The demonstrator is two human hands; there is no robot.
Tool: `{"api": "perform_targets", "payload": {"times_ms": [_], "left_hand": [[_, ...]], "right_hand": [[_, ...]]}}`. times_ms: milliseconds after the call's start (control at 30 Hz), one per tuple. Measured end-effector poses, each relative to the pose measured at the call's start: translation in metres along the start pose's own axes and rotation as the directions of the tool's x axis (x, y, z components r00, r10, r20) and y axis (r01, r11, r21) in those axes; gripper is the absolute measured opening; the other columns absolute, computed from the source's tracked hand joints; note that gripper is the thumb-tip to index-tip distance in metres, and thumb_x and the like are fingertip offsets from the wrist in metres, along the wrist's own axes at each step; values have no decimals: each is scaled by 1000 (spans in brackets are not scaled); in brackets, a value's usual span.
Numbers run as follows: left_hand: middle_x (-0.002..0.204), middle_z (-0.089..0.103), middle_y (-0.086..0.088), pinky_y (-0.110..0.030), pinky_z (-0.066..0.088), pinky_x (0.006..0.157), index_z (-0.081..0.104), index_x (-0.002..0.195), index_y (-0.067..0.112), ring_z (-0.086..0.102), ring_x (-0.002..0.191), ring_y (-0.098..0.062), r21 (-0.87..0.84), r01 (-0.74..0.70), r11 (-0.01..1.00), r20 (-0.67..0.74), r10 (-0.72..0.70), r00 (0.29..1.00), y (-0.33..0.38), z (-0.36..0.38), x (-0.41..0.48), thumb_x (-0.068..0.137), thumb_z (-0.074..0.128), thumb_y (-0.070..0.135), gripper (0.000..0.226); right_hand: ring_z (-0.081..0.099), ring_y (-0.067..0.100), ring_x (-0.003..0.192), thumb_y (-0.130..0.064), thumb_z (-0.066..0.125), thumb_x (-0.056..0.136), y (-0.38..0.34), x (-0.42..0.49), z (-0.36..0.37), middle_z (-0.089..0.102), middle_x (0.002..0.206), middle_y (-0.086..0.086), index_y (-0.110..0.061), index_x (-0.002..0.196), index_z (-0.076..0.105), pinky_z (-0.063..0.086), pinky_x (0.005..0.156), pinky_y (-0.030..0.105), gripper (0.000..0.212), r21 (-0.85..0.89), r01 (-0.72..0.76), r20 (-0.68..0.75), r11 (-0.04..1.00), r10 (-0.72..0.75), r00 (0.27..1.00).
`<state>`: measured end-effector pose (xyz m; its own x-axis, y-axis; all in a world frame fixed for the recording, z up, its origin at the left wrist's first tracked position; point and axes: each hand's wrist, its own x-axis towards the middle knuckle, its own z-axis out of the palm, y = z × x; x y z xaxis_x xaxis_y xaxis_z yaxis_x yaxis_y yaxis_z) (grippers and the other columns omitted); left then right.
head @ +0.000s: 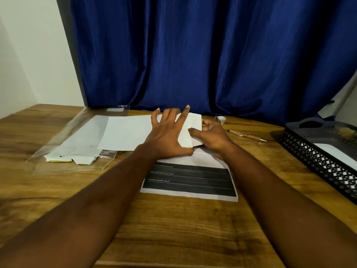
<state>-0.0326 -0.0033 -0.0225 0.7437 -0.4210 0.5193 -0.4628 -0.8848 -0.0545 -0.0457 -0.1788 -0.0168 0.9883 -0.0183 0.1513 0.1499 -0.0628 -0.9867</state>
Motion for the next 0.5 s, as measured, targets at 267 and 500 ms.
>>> {"api": "perform_targets", "payload": {"times_ms": [267, 500], "left_hand": [[159, 31, -4, -61, 7, 123, 3, 166, 23, 28, 146, -25, 7, -22, 1000, 14, 22, 1000, 1, 3, 1, 70, 52, 91, 127], [165, 23, -4, -61, 7, 124, -1, 165, 26, 21, 151, -26, -27, -7, 1000, 78, 9, 997, 3, 2, 0, 73, 50, 92, 124]], "right_hand": [[80, 26, 97, -2, 87, 81, -2, 1, -16, 81, 110, 10, -8, 124, 70, 65, 88, 47, 46, 83, -113, 28, 990, 111, 993], [79, 11, 80, 3, 83, 85, 6, 2, -8, 80, 103, 6, -14, 109, 69, 66, 70, 31, 32, -105, 19, -33, 994, -23, 999]]}}
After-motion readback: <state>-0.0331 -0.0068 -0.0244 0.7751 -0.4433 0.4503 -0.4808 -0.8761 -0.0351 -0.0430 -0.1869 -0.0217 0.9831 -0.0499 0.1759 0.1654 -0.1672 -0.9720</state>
